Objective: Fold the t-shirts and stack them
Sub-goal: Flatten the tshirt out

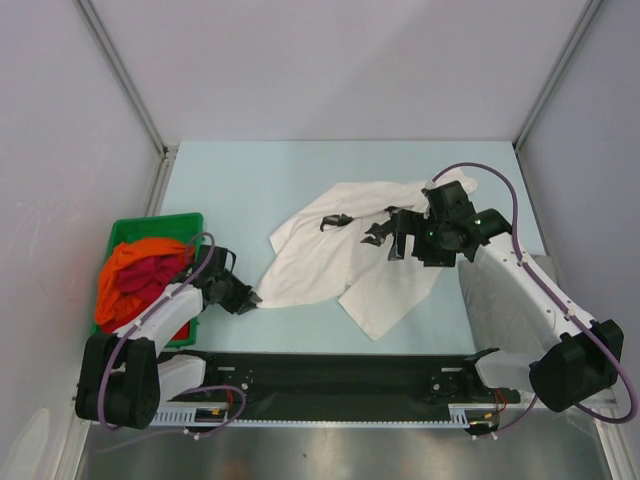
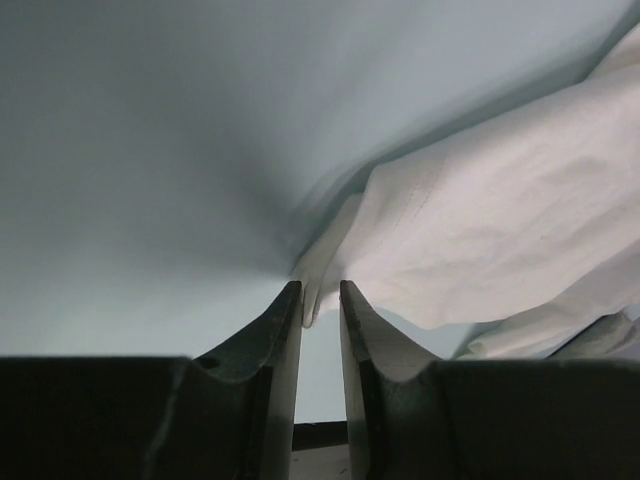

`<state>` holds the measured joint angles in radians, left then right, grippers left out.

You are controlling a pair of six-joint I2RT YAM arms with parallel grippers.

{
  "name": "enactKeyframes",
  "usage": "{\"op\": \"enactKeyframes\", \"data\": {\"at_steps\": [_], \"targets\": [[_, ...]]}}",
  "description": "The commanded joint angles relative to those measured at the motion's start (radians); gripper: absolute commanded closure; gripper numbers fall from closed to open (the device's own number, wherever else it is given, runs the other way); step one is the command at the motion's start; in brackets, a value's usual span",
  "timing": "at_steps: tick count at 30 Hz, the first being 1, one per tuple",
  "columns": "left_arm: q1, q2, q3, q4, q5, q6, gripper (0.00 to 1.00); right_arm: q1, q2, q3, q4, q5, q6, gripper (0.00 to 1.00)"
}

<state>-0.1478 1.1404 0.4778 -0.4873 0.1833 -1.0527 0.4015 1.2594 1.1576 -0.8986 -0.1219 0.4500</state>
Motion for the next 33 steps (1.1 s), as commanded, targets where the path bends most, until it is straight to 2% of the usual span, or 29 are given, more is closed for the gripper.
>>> {"op": "enactKeyframes", "data": {"at_steps": [1, 10, 13, 16, 17, 19, 26, 31, 32, 33], "targets": [[0.008, -0.018, 0.036, 0.024, 0.008, 0.022, 0.74, 0.0, 0.0, -0.002, 0.016, -0.005, 0.012, 0.01], [0.008, 0.01, 0.038, 0.044, 0.021, 0.045, 0.68, 0.0, 0.009, -0.01, 0.024, -0.018, 0.018, 0.01], [0.008, 0.038, 0.042, 0.062, 0.027, 0.046, 0.75, 0.0, 0.009, -0.01, 0.024, -0.015, 0.016, 0.0], [0.008, 0.039, 0.064, 0.065, 0.042, 0.057, 0.87, 0.0, 0.009, -0.016, 0.015, -0.018, 0.015, 0.0], [0.007, 0.035, 0.08, 0.053, 0.048, 0.068, 0.95, 0.0, 0.014, -0.019, 0.012, -0.021, 0.013, 0.0], [0.007, 0.006, 0.097, 0.029, 0.045, 0.082, 1.0, 0.0, 0.021, -0.039, 0.006, -0.036, 0.012, 0.0], [0.007, -0.137, 0.142, -0.051, 0.027, 0.076, 1.0, -0.001, 0.112, -0.123, 0.035, -0.209, 0.027, 0.0], [0.005, -0.131, 0.151, -0.053, 0.062, 0.074, 1.0, -0.001, 0.115, -0.191, 0.116, -0.308, 0.114, 0.0], [0.005, -0.131, 0.156, -0.053, 0.065, 0.076, 1.0, -0.001, 0.107, -0.205, 0.125, -0.311, 0.136, 0.01], [0.004, -0.136, 0.156, -0.05, 0.067, 0.079, 1.0, 0.0, 0.097, -0.237, 0.144, -0.315, 0.156, 0.06]]}}
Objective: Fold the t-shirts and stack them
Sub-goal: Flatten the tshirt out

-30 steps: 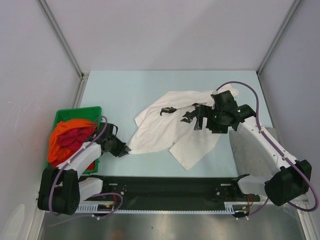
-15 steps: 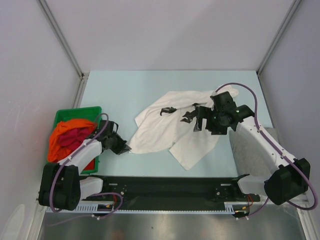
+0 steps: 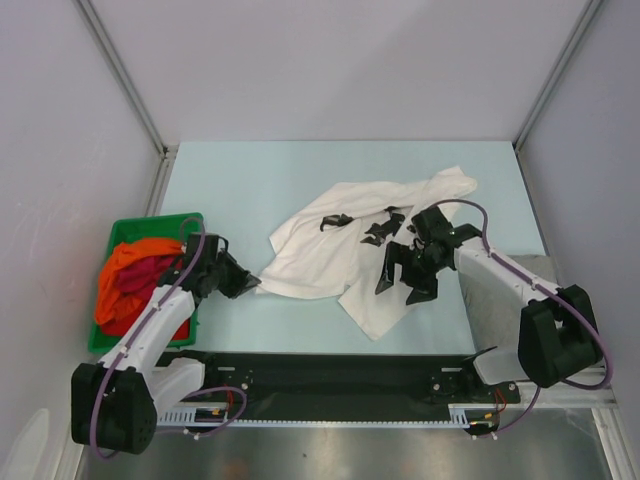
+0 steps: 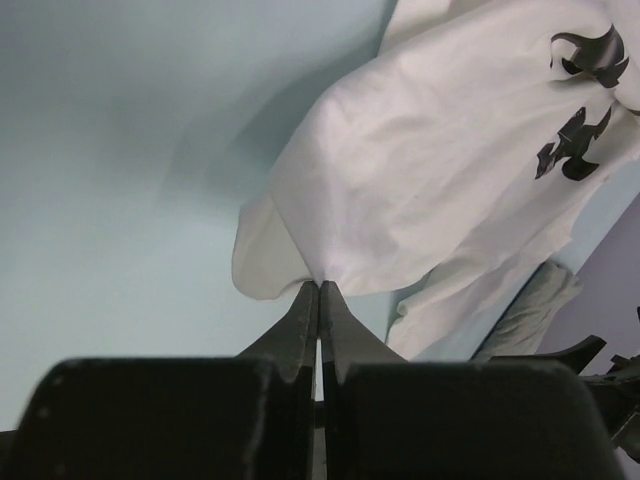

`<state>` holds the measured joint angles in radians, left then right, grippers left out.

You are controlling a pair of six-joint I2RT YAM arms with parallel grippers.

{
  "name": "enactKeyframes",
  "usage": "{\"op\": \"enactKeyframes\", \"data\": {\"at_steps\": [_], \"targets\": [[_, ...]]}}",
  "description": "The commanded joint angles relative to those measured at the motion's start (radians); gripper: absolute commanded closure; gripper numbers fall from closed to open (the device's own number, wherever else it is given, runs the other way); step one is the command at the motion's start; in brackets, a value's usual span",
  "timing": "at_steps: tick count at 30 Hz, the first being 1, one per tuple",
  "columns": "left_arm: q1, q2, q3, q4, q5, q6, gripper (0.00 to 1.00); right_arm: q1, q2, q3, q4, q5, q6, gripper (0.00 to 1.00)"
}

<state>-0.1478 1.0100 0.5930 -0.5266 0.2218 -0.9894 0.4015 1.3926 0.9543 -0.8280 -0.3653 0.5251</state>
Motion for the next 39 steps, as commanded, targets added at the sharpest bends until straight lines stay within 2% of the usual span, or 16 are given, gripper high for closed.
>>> {"op": "enactKeyframes", "data": {"at_steps": [1, 4, 8, 11, 12, 13, 15, 16, 17, 22, 29, 33, 36, 39], "targets": [[-0.001, -0.01, 0.041, -0.009, 0.028, 0.024, 1.0, 0.0, -0.05, -0.052, 0.082, -0.069, 0.099, 0.09], [-0.015, -0.03, 0.03, 0.02, 0.04, 0.041, 1.0, -0.001, -0.136, -0.167, 0.157, -0.076, 0.214, 0.18], [-0.047, -0.039, 0.028, 0.04, 0.086, 0.118, 1.0, 0.002, -0.268, -0.314, 0.236, -0.069, 0.447, 0.21], [-0.076, -0.027, 0.031, 0.045, 0.103, 0.195, 1.0, 0.029, -0.348, -0.414, 0.26, 0.001, 0.588, 0.26], [-0.082, -0.025, 0.03, 0.045, 0.106, 0.208, 1.0, 0.064, -0.403, -0.433, 0.276, 0.049, 0.672, 0.27], [-0.09, -0.024, 0.028, 0.045, 0.106, 0.23, 1.0, 0.082, -0.424, -0.449, 0.279, 0.078, 0.723, 0.33], [-0.095, -0.019, 0.021, 0.045, 0.109, 0.242, 1.0, 0.153, -0.48, -0.491, 0.291, 0.161, 0.824, 0.35], [-0.095, -0.017, 0.021, 0.046, 0.113, 0.259, 1.0, 0.193, -0.494, -0.509, 0.311, 0.19, 0.943, 0.38], [-0.098, -0.016, 0.021, 0.05, 0.114, 0.267, 1.0, 0.23, -0.501, -0.528, 0.332, 0.219, 0.996, 0.41], [-0.096, -0.011, 0.031, 0.056, 0.132, 0.32, 1.0, 0.475, -0.509, -0.517, 0.305, 0.514, 1.298, 0.42], [-0.096, 0.021, 0.042, 0.073, 0.177, 0.357, 1.0, 0.658, -0.429, -0.542, 0.293, 0.646, 1.539, 0.46], [-0.096, 0.022, 0.048, 0.07, 0.188, 0.37, 1.0, 0.665, -0.414, -0.604, 0.412, 0.645, 1.587, 0.5], [-0.096, 0.021, 0.036, 0.07, 0.191, 0.365, 1.0, 0.687, -0.385, -0.58, 0.37, 0.656, 1.609, 0.53], [-0.096, 0.018, 0.03, 0.071, 0.188, 0.365, 1.0, 0.689, -0.388, -0.601, 0.406, 0.675, 1.625, 0.53]]}}
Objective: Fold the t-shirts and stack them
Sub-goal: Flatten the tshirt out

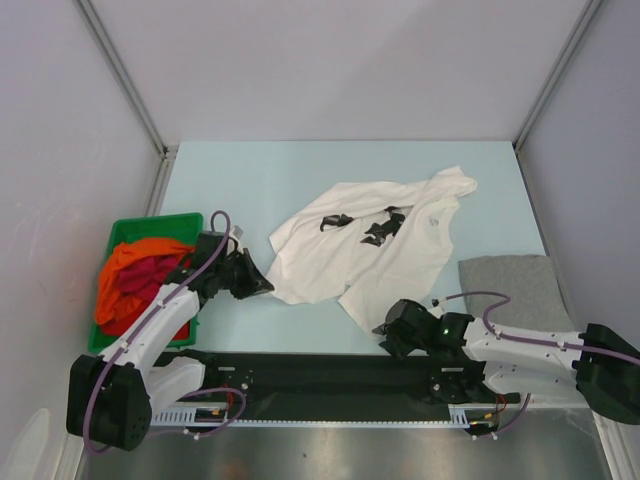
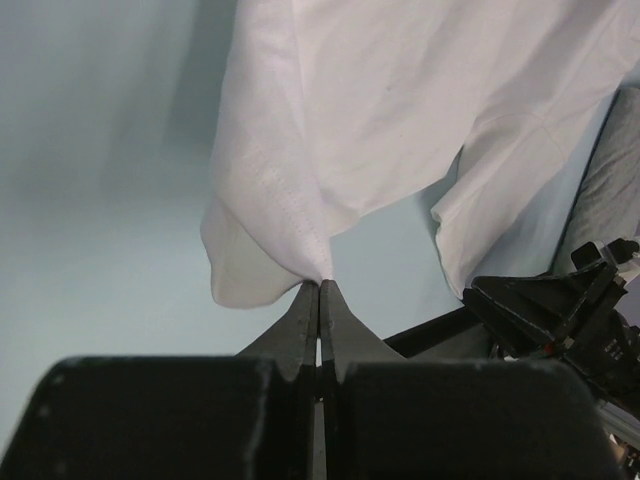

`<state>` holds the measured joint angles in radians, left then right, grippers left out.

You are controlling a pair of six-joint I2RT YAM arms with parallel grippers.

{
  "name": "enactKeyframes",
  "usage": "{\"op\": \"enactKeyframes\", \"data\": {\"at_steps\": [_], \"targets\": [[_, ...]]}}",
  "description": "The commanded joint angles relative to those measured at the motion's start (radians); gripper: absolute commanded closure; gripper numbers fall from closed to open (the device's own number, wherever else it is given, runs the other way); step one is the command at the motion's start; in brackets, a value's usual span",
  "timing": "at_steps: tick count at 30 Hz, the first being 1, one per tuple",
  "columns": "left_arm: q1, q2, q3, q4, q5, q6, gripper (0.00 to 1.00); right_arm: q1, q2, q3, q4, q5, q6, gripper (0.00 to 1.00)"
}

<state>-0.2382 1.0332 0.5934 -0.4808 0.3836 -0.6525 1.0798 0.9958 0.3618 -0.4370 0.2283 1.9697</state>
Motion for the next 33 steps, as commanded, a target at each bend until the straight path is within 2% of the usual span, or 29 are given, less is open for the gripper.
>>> {"op": "enactKeyframes", "data": {"at_steps": [1, 2, 3, 7, 14, 21, 28, 33], "targets": [[-0.006, -0.01, 0.026, 0.025, 0.028, 0.025, 1.0, 0.009, 0.015, -0.015, 0.027, 0.079, 0.195, 0.55], [-0.006, -0.012, 0.025, 0.024, 0.028, 0.024, 1.0, 0.011, 0.02, -0.02, 0.043, 0.072, 0.201, 0.56], [-0.006, -0.016, 0.022, 0.025, 0.028, 0.022, 1.0, 0.011, 0.03, -0.017, 0.044, 0.056, 0.207, 0.61], [-0.006, -0.021, 0.025, 0.019, 0.026, 0.024, 1.0, 0.035, 0.037, -0.004, 0.0, 0.059, 0.239, 0.64], [-0.006, -0.019, 0.034, 0.013, 0.023, 0.021, 1.0, 0.054, 0.078, -0.026, 0.032, 0.031, 0.317, 0.64], [-0.006, -0.025, 0.032, 0.004, 0.012, 0.019, 1.0, 0.054, 0.063, -0.075, 0.038, 0.068, 0.4, 0.65], [-0.006, -0.033, 0.029, 0.004, 0.005, 0.01, 1.0, 0.054, 0.02, -0.092, -0.025, 0.091, 0.412, 0.65], [-0.006, -0.039, 0.028, -0.001, 0.006, 0.005, 1.0, 0.026, 0.024, -0.093, 0.0, 0.088, 0.367, 0.66]]}}
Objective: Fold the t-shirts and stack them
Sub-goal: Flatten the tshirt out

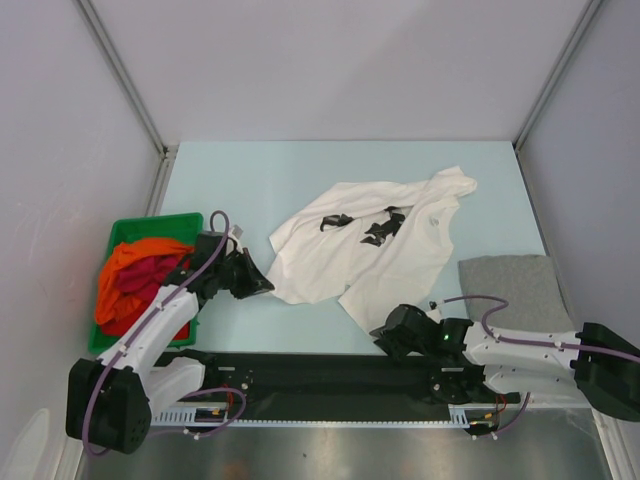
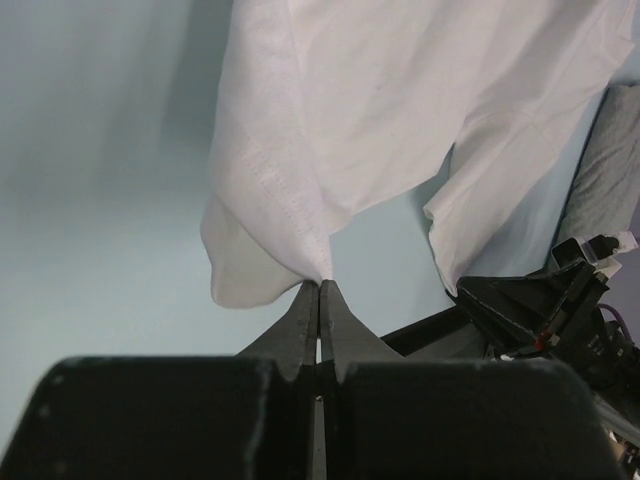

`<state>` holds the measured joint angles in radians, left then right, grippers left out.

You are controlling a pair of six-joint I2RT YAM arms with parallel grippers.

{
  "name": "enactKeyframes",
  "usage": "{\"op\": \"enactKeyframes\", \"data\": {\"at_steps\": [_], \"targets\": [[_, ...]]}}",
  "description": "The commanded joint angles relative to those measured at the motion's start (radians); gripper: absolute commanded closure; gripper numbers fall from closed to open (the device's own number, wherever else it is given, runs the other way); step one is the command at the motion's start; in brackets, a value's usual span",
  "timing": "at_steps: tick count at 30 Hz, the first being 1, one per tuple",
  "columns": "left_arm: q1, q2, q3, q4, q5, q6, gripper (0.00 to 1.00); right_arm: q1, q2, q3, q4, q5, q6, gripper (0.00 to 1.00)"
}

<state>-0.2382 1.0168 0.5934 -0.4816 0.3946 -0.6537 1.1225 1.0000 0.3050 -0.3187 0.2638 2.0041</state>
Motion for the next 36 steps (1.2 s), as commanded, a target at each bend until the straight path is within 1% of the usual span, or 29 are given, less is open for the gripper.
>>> {"op": "enactKeyframes", "data": {"at_steps": [1, 2, 7, 8, 9, 11, 12, 14, 15, 16, 17, 18, 19, 20, 21, 22, 23, 24, 25, 26, 27, 28, 29, 31, 32, 34, 35, 36], "targets": [[-0.006, -0.026, 0.028, -0.002, -0.01, 0.005, 1.0, -0.029, 0.025, -0.035, -0.112, 0.051, 0.323, 0.66], [-0.006, -0.029, 0.023, -0.002, -0.01, 0.003, 1.0, -0.033, 0.026, -0.035, -0.108, 0.049, 0.314, 0.66], [-0.006, -0.035, 0.02, -0.005, -0.011, -0.001, 1.0, -0.05, 0.031, -0.043, -0.097, 0.052, 0.298, 0.78], [-0.006, -0.04, 0.02, -0.006, -0.016, -0.001, 1.0, -0.058, 0.028, -0.047, -0.089, 0.057, 0.295, 0.83], [-0.006, -0.043, 0.022, -0.012, -0.017, -0.001, 0.99, -0.066, 0.025, -0.053, -0.076, 0.055, 0.27, 1.0], [-0.006, -0.05, 0.022, -0.015, -0.02, -0.003, 1.0, -0.092, 0.012, -0.049, -0.02, 0.049, 0.195, 1.0], [-0.006, -0.053, 0.023, -0.021, -0.023, -0.003, 1.0, -0.137, -0.01, -0.031, -0.019, 0.049, 0.077, 1.0], [-0.006, -0.063, 0.046, -0.032, -0.037, -0.001, 1.0, -0.209, -0.046, 0.029, -0.068, 0.051, -0.098, 1.0], [-0.006, -0.067, 0.058, -0.047, -0.06, 0.005, 1.0, -0.292, -0.09, 0.102, -0.101, 0.049, -0.181, 1.0], [-0.006, -0.072, 0.075, -0.052, -0.074, 0.008, 1.0, -0.347, -0.118, 0.152, -0.17, 0.046, -0.365, 1.0], [-0.006, -0.073, 0.123, -0.06, -0.091, 0.012, 1.0, -0.398, -0.142, 0.196, -0.199, 0.046, -0.443, 1.0], [-0.006, -0.073, 0.15, -0.078, -0.127, 0.028, 1.0, -0.517, -0.162, 0.295, -0.226, 0.042, -0.538, 1.0], [-0.007, -0.07, 0.181, -0.084, -0.15, 0.037, 1.0, -0.576, -0.188, 0.348, -0.259, 0.023, -0.689, 1.0], [-0.004, -0.063, 0.256, -0.09, -0.172, 0.051, 1.0, -0.634, -0.189, 0.4, -0.269, 0.006, -0.77, 1.0], [-0.004, -0.048, 0.299, -0.109, -0.224, 0.083, 1.0, -0.705, -0.179, 0.524, -0.27, -0.018, -0.836, 1.0], [-0.004, -0.034, 0.339, -0.112, -0.244, 0.094, 1.0, -0.815, -0.143, 0.583, -0.26, -0.078, -0.893, 1.0], [-0.004, -0.023, 0.42, -0.111, -0.261, 0.109, 1.0, -0.873, -0.112, 0.653, -0.25, -0.112, -1.009, 1.0], [-0.004, -0.008, 0.462, -0.112, -0.273, 0.114, 1.0, -0.917, -0.081, 0.714, -0.238, -0.145, -1.056, 1.0], [-0.004, 0.034, 0.506, -0.111, -0.29, 0.118, 1.0, -0.993, -0.016, 0.843, -0.217, -0.197, -1.105, 1.0], [-0.004, 0.052, 0.598, -0.109, -0.295, 0.127, 1.0, -1.024, 0.014, 0.902, -0.211, -0.221, -1.164, 1.0], [-0.004, 0.08, 0.647, -0.107, -0.301, 0.135, 1.0, -1.055, 0.041, 0.952, -0.194, -0.245, -1.189, 1.0], [-0.004, 0.119, 0.695, -0.109, -0.309, 0.14, 1.0, -1.088, 0.069, 1.059, -0.15, -0.302, -1.202, 1.0], [-0.003, 0.141, 0.789, -0.107, -0.325, 0.147, 1.0, -1.143, 0.109, 1.107, -0.132, -0.316, -1.208, 1.0], [0.0, 0.179, 0.889, -0.107, -0.344, 0.152, 1.0, -1.191, 0.155, 1.219, -0.088, -0.377, -1.213, 1.0], [0.004, 0.215, 0.983, -0.104, -0.364, 0.149, 1.0, -1.222, 0.205, 1.344, -0.088, -0.389, -1.216, 1.0], [0.004, 0.245, 1.072, -0.097, -0.379, 0.15, 1.0, -1.241, 0.244, 1.459, -0.094, -0.403, -1.236, 1.0], [0.004, 0.265, 1.148, -0.086, -0.393, 0.151, 1.0, -1.263, 0.261, 1.552, -0.089, -0.412, -1.233, 1.0], [0.004, 0.273, 1.183, -0.08, -0.425, 0.149, 1.0, -1.271, 0.278, 1.585, -0.083, -0.419, -1.22, 1.0]]}}
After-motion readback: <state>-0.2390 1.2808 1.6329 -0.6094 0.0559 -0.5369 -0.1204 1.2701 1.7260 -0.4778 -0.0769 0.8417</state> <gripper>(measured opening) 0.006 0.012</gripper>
